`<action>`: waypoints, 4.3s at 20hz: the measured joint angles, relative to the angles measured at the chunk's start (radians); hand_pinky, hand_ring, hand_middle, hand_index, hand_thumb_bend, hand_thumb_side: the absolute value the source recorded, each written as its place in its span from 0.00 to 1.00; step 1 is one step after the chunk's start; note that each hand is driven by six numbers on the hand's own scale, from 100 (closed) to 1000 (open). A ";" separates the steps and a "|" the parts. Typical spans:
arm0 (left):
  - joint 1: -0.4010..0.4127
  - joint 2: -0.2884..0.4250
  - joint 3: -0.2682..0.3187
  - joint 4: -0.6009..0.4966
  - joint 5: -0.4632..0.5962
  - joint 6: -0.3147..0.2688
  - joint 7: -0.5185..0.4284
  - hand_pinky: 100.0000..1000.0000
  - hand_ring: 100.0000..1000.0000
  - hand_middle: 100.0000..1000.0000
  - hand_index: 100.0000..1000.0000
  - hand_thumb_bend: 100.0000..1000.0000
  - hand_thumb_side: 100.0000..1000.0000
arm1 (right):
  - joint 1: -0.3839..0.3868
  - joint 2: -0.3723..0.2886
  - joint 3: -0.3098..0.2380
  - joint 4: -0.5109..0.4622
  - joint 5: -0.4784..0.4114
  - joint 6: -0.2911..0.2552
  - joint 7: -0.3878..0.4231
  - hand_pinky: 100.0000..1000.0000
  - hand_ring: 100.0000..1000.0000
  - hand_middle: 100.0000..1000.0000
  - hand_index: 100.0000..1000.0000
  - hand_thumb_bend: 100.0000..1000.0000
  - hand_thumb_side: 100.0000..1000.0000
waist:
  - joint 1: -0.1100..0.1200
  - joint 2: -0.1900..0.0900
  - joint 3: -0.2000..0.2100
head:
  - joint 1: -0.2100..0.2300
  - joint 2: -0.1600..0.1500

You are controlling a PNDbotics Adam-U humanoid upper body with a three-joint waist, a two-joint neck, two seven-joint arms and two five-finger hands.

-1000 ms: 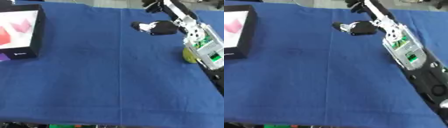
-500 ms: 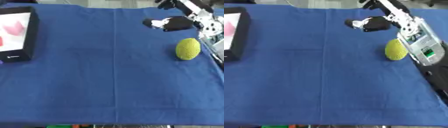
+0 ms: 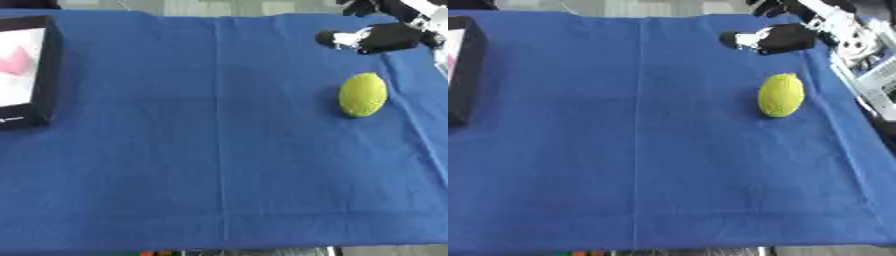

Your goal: Pick up the objects with one hand, pass them to the other hand, and then place them into the box on the other side of the table.

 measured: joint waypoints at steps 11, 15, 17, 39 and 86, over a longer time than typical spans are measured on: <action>0.000 -0.001 -0.005 0.007 -0.004 0.004 0.003 0.80 0.58 0.56 0.68 0.00 0.39 | 0.082 -0.088 -0.034 0.010 0.062 -0.017 0.069 0.83 0.77 0.78 0.82 0.52 0.42 | 0.005 0.004 0.000 | -0.040 0.000; 0.000 -0.001 -0.005 0.007 -0.004 0.004 0.004 0.80 0.58 0.56 0.68 0.00 0.39 | 0.084 -0.091 -0.035 0.036 0.092 -0.021 0.096 0.84 0.78 0.78 0.83 0.52 0.42 | 0.008 0.006 0.001 | -0.052 0.000; 0.000 -0.001 -0.005 0.007 -0.004 0.005 0.005 0.80 0.58 0.56 0.68 0.00 0.39 | 0.084 -0.091 -0.034 0.055 0.107 -0.024 0.111 0.84 0.78 0.79 0.84 0.53 0.42 | 0.009 0.009 0.003 | -0.055 0.000; 0.010 -0.001 -0.005 0.007 -0.003 0.015 0.023 0.80 0.59 0.56 0.68 0.00 0.39 | 0.053 -0.091 -0.024 0.246 0.235 -0.059 0.224 0.86 0.80 0.81 0.84 0.41 0.27 | 0.015 0.023 0.016 | -0.055 -0.001; 0.017 -0.011 -0.005 0.007 -0.003 0.023 0.027 0.80 0.59 0.56 0.67 0.00 0.40 | 0.036 -0.060 0.003 0.309 0.215 -0.078 0.183 0.79 0.59 0.41 0.47 0.15 0.00 | 0.025 0.039 0.026 | -0.048 -0.001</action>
